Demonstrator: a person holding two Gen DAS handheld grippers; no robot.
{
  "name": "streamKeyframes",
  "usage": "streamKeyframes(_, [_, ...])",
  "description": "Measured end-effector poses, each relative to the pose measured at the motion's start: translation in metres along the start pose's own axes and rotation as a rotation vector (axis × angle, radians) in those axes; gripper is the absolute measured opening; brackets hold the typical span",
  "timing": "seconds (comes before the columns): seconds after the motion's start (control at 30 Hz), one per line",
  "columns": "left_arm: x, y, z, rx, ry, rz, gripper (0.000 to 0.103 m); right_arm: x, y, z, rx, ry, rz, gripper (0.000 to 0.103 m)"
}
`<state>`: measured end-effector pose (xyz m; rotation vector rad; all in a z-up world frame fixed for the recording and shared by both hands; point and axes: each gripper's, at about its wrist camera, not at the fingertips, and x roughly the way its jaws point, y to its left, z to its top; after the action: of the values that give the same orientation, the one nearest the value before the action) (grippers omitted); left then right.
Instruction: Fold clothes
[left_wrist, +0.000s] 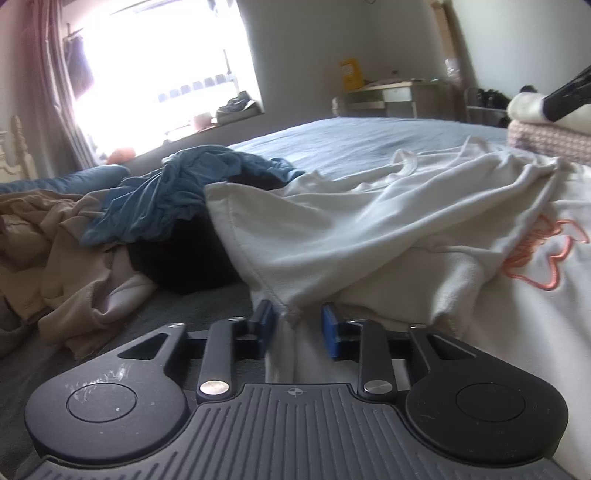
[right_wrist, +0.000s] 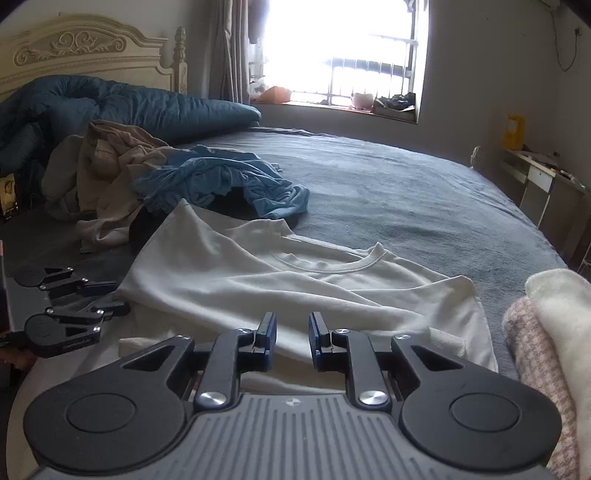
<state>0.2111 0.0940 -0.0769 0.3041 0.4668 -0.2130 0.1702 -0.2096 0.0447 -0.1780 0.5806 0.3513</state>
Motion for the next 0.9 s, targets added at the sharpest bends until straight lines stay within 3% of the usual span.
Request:
streamKeyframes(0.17, [-0.023,0.031,0.003,-0.201,-0.050,0.036,0.009,-0.016,0.009,-0.008,-0.036,-0.017,-0.026,0.020])
streamKeyframes(0.23, [-0.023,0.041,-0.001,-0.253,-0.020,0.035,0.009,-0.015,0.009,-0.011,-0.042,-0.012,-0.043,0.020])
streamKeyframes(0.33, [-0.007,0.043,-0.013,-0.270,0.079,0.005,0.007,-0.011,0.006,-0.016,-0.041,0.000,-0.062,0.020])
streamKeyframes(0.6, [-0.017,0.040,-0.021,-0.231,0.083,-0.006,0.006,0.019,-0.009,-0.015,0.002,0.036,-0.099,0.020])
streamKeyframes(0.67, [-0.022,0.047,-0.019,-0.253,0.071,-0.015,0.010,0.027,-0.021,-0.014,0.053,0.043,-0.100,0.022])
streamKeyframes(0.73, [-0.029,0.057,-0.017,-0.289,0.034,-0.029,0.023,0.033,-0.041,-0.014,0.154,0.048,-0.092,0.026])
streamKeyframes(0.8, [-0.036,0.066,-0.014,-0.331,-0.020,-0.037,0.026,0.038,-0.066,-0.016,0.279,0.068,-0.081,0.031])
streamKeyframes(0.9, [-0.040,0.074,-0.008,-0.417,-0.106,-0.121,0.028,0.048,-0.105,-0.023,0.485,0.110,-0.025,0.036])
